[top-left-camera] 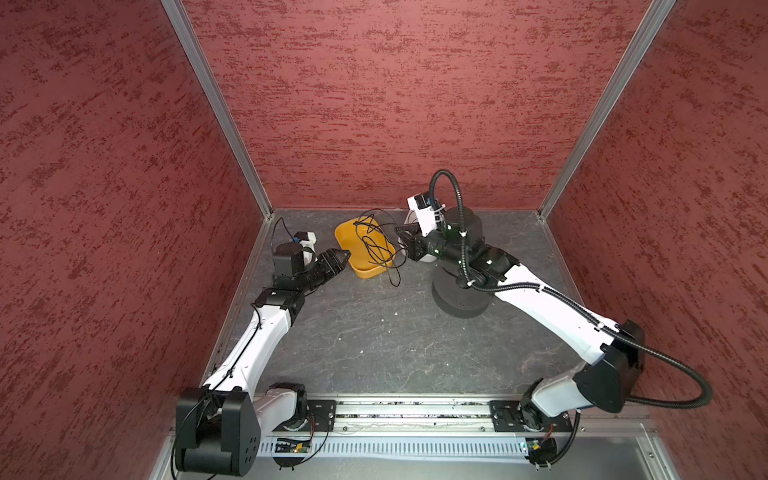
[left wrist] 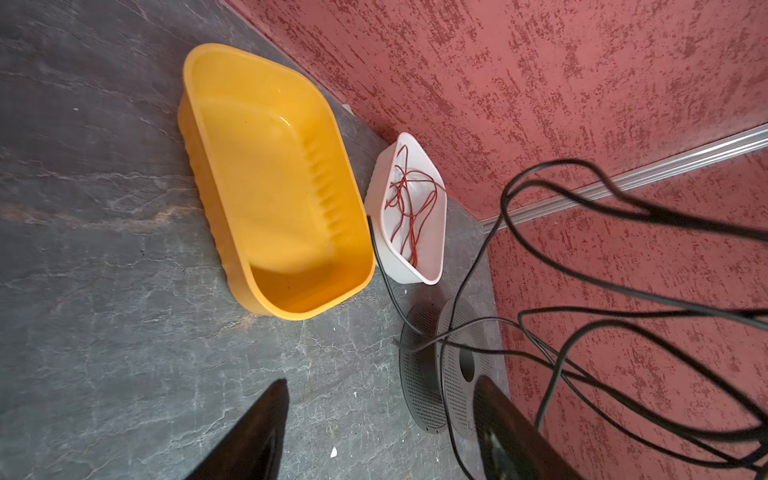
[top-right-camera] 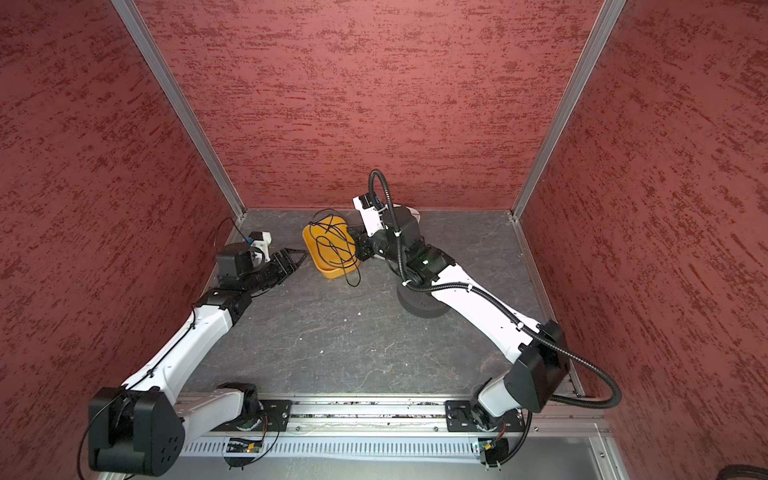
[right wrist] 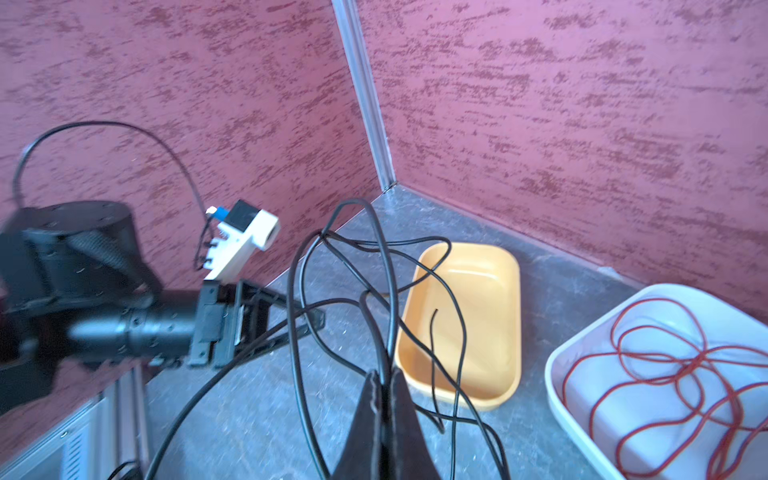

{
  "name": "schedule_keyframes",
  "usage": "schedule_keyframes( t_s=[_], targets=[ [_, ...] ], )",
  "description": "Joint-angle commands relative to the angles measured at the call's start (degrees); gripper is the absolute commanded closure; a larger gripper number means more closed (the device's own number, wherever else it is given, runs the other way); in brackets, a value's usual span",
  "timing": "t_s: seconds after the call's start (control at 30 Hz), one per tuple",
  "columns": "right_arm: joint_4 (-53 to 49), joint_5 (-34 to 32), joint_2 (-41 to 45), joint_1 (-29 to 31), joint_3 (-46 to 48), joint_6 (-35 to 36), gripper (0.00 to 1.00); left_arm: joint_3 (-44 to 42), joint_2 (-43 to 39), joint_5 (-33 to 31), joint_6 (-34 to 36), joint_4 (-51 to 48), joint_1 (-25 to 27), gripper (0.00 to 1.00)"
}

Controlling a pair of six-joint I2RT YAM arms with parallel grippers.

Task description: Wrap the cables

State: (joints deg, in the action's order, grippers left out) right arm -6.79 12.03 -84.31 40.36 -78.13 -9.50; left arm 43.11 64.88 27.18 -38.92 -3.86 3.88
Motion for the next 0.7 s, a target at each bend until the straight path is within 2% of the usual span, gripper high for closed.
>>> schedule_keyframes(
  t_s=[0.0, 0.13, 0.47, 0.67],
  targets=[
    [6.8, 4.1, 3.9, -0.8, 4.0, -1.7, 1.00, -1.7, 1.9, 2.3, -1.2, 7.4, 0.2, 0.43],
    [7.7, 5.5, 5.6, -1.5, 6.6, -2.9, 1.00, -3.7, 5.1, 6.6, -3.6, 14.1, 0.9, 0.48],
    [14.7, 9.7, 9.7, -3.6, 15.1, -4.5, 1.00, -3.3, 13.2, 13.0, -7.9, 23.5, 3.1, 0.43],
    [19.5, 12.2, 11.4, -4.9, 19.4, -5.0, 1.00, -3.2, 17.2, 13.2, -9.1, 26.6, 5.6, 0.44]
  ],
)
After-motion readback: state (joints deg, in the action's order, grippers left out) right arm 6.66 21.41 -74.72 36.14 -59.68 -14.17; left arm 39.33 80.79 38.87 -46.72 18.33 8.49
